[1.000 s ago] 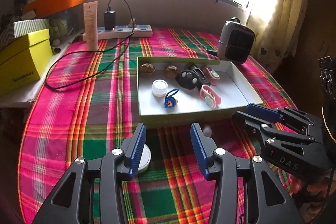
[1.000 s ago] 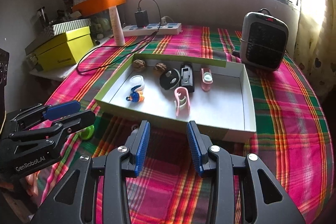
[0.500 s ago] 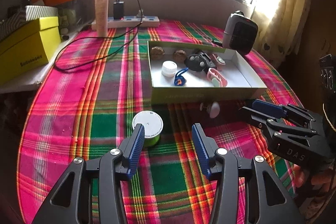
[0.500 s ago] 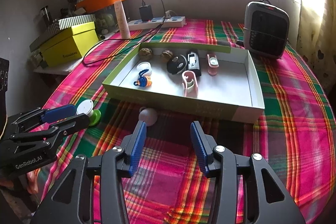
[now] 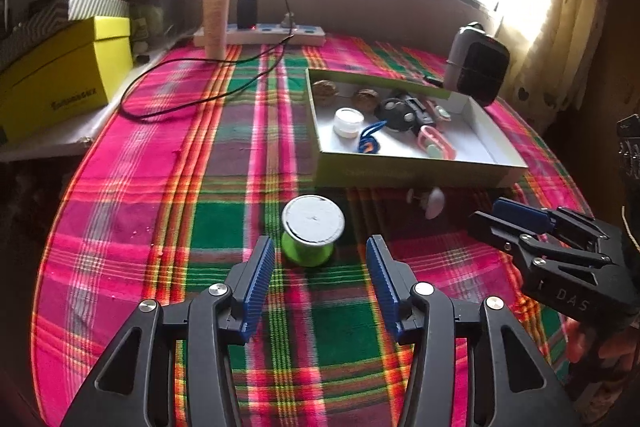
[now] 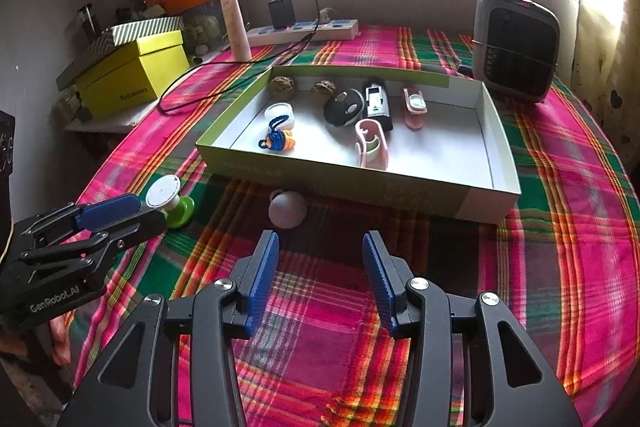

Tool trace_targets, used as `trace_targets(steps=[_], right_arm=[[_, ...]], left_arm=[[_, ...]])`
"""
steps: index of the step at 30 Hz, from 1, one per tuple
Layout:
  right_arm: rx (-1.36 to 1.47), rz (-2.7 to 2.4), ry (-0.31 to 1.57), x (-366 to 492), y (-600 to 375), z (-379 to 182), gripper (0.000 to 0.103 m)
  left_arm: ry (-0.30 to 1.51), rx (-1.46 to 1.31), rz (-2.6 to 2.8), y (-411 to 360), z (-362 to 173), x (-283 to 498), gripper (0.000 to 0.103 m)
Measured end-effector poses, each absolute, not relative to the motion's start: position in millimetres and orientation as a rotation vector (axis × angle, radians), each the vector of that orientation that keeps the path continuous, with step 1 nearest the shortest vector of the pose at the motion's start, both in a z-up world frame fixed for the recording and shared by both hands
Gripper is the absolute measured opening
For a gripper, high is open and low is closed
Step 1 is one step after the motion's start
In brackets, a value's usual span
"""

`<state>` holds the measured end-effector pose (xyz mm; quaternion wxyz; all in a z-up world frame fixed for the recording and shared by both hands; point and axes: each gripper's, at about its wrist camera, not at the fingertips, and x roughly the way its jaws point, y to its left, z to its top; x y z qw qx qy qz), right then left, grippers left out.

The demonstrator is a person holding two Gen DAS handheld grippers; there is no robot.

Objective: Organize objects
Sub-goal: 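Close left gripper on the white-lidded green jar and lift it, then close right gripper on the white ball while left gripper holds the green jar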

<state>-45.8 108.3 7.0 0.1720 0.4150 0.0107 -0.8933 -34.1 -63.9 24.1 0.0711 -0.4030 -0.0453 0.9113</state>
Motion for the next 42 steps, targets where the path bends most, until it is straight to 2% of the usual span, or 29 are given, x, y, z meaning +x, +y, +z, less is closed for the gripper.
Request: trace_targets(steps=[35,40,42], right_arm=[[1.227,-2.523,0.053,-71.4,77.3,-7.0,0.045],[1.224,-2.528,0.032,-71.9,78.6,-7.3,0.045],[1.223,-2.529,0.030,-72.1,78.6,-7.3,0.045]], left_arm=[[-0.181,-1.265,2.734,-71.2,3.4,-62.4,0.047],[-0.193,-1.262,2.734,-72.5,3.7,-62.9,0.045],[-0.190,-1.266,2.742,-72.3,3.6,-63.1,0.041]])
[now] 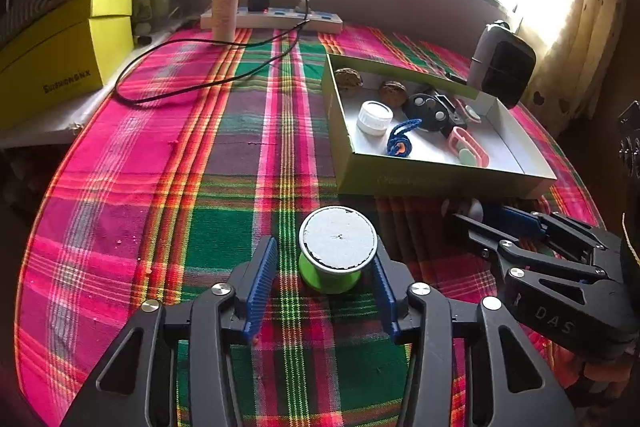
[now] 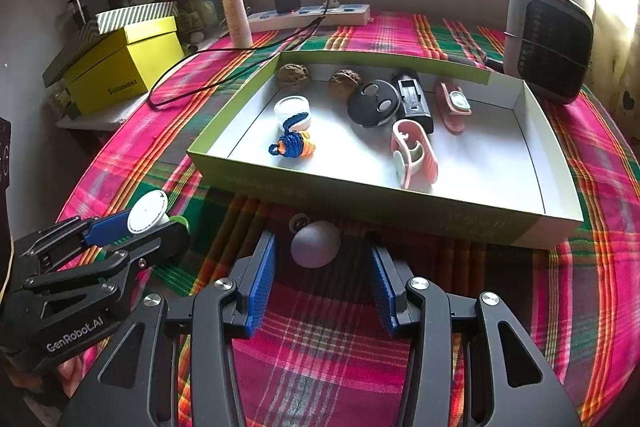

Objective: Organize objects
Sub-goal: 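Close right gripper on the white ball while left gripper holds the green jar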

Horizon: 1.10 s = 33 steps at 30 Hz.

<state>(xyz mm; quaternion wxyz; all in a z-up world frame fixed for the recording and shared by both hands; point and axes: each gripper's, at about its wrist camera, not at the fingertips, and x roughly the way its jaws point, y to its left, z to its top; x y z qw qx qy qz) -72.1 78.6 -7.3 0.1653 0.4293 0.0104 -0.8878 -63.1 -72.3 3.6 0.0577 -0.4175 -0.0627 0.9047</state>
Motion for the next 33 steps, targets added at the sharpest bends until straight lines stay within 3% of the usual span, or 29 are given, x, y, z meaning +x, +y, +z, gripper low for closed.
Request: trace_targets(steps=[6,12,33], right_arm=[[1.224,-2.533,0.018,-72.5,80.0,-7.1,0.034],[1.224,-2.529,0.017,-71.2,79.2,-7.5,0.024],[1.218,-2.527,-0.004,-67.5,80.8,-6.9,0.023]], left_arm=[[-0.209,-1.269,2.754,-75.5,3.5,-63.1,0.032],[-0.214,-1.265,2.751,-75.8,3.1,-63.1,0.029],[-0.234,-1.249,2.757,-76.7,3.8,-60.7,0.026]])
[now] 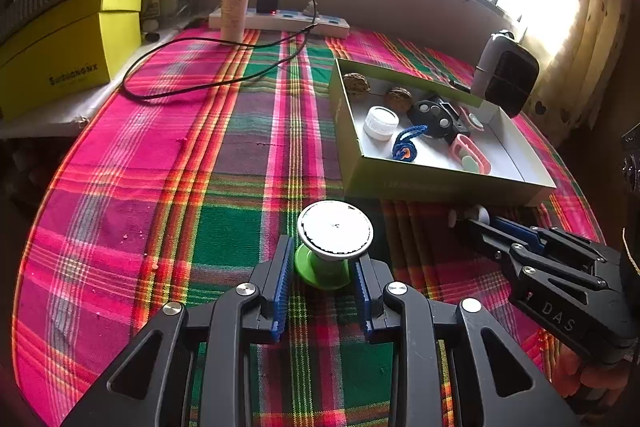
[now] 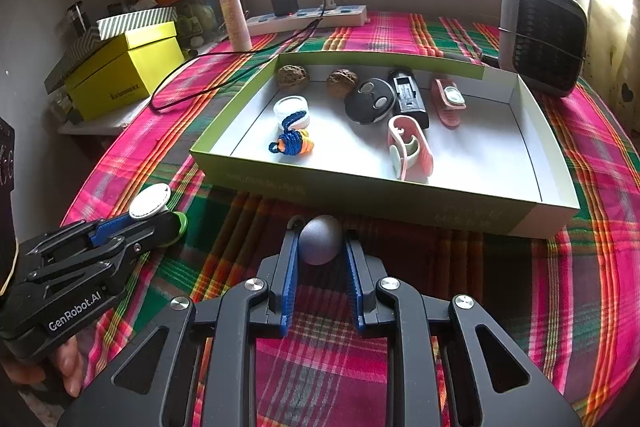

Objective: Organize objects
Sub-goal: 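Close right gripper on the white ball while left gripper holds the green jar, then carry the green jar and white ball over the tray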

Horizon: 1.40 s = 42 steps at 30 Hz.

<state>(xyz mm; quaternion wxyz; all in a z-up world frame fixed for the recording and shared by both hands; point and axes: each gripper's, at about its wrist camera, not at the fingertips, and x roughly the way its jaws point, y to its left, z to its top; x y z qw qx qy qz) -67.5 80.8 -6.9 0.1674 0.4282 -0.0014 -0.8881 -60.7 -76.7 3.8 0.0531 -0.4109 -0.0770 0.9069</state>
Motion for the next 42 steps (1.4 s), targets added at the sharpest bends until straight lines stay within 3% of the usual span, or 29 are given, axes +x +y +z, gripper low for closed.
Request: trace_targets(steps=[42], right_arm=[[1.146,-2.575,-0.046,-35.6,114.3,10.7,0.023]], left_arm=[[-0.118,-1.167,2.708,-37.2,26.1,-38.4,0.026]])
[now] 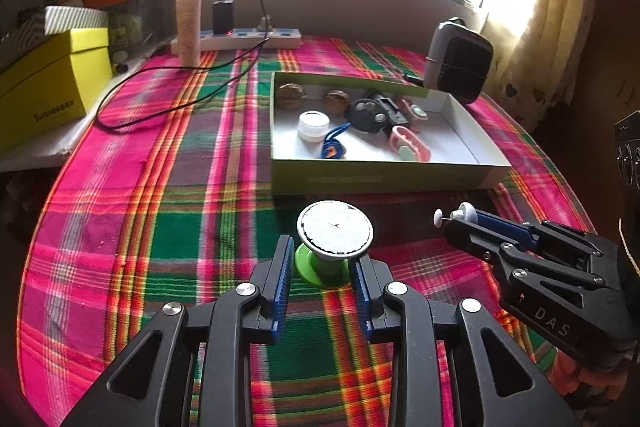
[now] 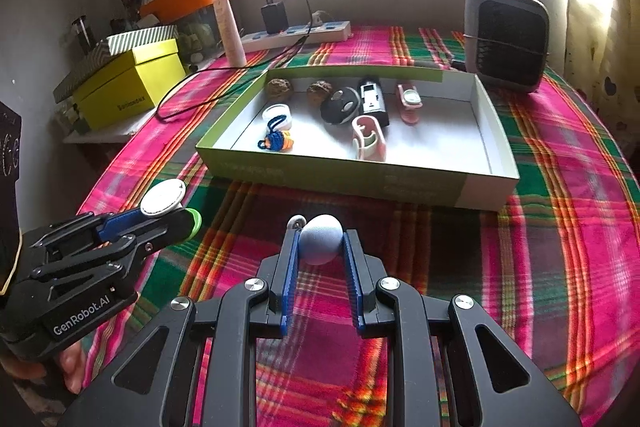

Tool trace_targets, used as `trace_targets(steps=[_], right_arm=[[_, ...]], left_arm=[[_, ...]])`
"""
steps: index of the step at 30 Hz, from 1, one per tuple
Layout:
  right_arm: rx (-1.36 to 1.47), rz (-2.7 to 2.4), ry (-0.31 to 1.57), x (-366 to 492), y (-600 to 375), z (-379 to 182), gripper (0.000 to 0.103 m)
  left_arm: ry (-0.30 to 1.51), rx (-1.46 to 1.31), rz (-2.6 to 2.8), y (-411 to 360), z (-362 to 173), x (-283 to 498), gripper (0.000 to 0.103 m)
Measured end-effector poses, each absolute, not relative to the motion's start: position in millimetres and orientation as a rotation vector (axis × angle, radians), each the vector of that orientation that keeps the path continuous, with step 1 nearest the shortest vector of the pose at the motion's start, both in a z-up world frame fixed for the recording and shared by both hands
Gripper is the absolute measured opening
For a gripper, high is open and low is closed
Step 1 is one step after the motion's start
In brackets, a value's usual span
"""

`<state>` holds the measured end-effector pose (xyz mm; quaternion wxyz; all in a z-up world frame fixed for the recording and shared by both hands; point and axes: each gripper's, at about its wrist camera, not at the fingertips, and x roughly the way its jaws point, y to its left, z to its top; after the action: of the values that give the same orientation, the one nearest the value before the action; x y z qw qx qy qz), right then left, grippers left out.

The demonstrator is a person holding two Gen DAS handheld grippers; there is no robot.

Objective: Organize objects
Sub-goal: 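Carry the green jar and white ball over the tray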

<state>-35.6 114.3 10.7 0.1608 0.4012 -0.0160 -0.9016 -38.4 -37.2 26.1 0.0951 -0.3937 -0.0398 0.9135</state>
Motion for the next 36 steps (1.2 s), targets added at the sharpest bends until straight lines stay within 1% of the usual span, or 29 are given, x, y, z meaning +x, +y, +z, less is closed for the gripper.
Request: trace_targets(steps=[15,36], right_arm=[[1.105,-2.636,-0.084,-45.1,140.5,26.8,0.023],[1.092,-2.678,-0.084,-80.2,162.2,37.6,0.023]], left_arm=[[-0.075,-1.104,2.690,-13.2,44.3,-48.0,0.026],[-0.042,-1.056,2.675,9.9,60.1,-91.3,0.026]])
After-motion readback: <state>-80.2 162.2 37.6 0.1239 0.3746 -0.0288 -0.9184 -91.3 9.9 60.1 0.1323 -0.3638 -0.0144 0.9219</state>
